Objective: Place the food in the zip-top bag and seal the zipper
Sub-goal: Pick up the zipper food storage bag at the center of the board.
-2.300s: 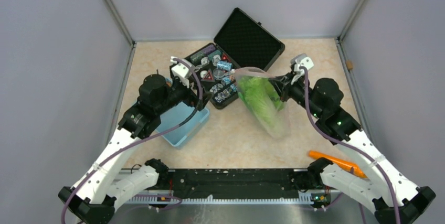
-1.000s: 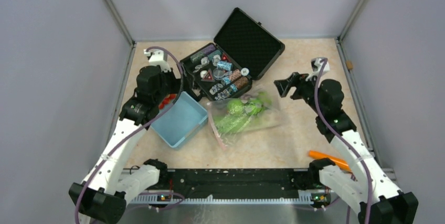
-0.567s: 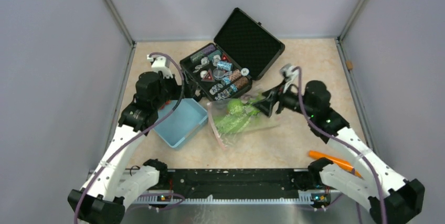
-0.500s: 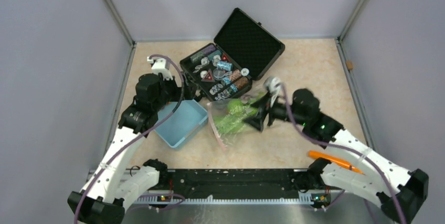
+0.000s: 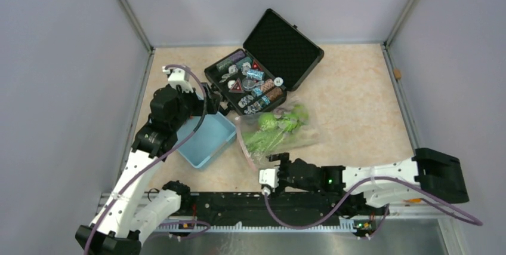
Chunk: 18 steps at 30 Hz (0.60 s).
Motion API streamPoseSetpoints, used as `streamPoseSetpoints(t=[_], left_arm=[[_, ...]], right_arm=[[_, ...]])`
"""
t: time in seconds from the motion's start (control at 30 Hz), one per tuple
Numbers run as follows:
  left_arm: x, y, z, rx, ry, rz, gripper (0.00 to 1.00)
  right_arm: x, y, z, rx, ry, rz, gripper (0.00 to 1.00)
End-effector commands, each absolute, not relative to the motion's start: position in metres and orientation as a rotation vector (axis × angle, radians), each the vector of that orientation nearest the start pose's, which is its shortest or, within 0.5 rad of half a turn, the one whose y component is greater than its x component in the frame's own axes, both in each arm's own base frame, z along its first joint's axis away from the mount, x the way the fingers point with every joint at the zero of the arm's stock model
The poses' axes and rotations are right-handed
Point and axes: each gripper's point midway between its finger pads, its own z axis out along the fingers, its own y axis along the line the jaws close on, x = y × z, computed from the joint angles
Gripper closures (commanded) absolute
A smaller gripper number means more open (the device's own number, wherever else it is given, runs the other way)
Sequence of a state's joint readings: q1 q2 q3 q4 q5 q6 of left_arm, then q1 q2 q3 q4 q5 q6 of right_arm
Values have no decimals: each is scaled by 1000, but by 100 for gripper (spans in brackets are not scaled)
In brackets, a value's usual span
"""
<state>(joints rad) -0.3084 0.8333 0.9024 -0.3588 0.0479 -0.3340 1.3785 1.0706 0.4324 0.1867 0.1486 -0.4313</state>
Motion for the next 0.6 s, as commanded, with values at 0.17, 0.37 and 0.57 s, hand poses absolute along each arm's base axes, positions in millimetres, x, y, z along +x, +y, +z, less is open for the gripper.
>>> streamPoseSetpoints(t=[0.17,0.37,0.57], left_arm=[[289,-106,279,11,1845,-440,1],[291,-110,275,14,1847,-461,1],[291,-113,275,25,1851,-473,1]], right_arm=[[138,338,150,-1338,1036,149,15],[135,347,150,-1326,974,109,15],[132,361,130,-1356,972,116,15]])
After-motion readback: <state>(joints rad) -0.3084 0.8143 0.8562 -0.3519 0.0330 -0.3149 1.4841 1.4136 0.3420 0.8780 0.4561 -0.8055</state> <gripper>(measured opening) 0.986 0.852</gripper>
